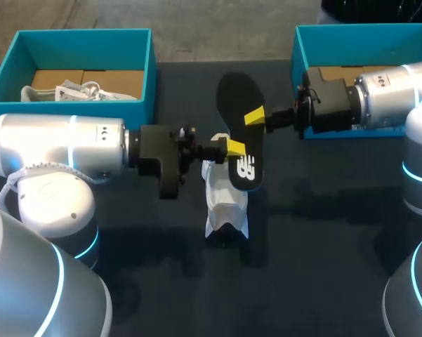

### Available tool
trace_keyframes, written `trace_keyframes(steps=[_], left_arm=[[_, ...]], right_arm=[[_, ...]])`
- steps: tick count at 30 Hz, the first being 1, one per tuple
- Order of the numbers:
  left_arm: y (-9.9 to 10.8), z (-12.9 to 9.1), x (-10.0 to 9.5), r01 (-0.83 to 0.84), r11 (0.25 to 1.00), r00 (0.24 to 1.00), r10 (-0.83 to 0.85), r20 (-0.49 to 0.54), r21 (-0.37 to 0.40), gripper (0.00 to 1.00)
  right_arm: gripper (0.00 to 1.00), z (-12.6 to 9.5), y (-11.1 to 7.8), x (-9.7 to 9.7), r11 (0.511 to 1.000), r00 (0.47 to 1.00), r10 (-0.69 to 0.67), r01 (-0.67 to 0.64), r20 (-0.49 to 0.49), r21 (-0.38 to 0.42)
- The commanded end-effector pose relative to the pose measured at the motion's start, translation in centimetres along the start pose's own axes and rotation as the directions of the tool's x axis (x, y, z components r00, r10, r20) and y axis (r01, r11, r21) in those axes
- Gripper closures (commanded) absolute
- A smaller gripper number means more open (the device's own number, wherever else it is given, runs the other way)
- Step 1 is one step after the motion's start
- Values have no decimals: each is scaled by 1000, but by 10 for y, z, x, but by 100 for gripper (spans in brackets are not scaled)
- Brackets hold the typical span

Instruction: Take the shoe out of the shoebox, open the shoe tongue, remove and reinsert the insole, then place the shoe into the shoebox

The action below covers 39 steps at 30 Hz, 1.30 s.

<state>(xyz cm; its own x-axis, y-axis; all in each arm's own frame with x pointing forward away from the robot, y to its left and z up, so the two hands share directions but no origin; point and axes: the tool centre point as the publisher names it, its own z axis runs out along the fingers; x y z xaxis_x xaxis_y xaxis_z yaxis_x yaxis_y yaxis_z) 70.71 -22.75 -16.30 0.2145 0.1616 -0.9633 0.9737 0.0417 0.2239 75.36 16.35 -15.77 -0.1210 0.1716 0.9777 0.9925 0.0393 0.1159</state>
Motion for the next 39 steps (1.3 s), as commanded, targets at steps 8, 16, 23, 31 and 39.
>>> trace_keyframes(steps=[8,16,23,31,39], left_arm=[[2,-18,1,26,1000,997,-26,-73,-2,0],[11,-39,-5,55,998,980,-50,-194,21,0],[20,-53,-15,116,990,925,-77,-372,84,0],[30,-62,-30,184,976,797,-80,-599,114,0],[39,-59,-39,305,949,650,-145,-746,80,0]], right_arm=[[100,3,3,-11,1000,1000,15,-15,3,11],[100,2,5,-20,999,999,30,-31,25,22],[100,3,6,-25,999,999,32,-33,30,28],[100,4,6,-29,999,999,32,-34,35,35],[100,7,2,-33,998,999,33,-35,39,44]])
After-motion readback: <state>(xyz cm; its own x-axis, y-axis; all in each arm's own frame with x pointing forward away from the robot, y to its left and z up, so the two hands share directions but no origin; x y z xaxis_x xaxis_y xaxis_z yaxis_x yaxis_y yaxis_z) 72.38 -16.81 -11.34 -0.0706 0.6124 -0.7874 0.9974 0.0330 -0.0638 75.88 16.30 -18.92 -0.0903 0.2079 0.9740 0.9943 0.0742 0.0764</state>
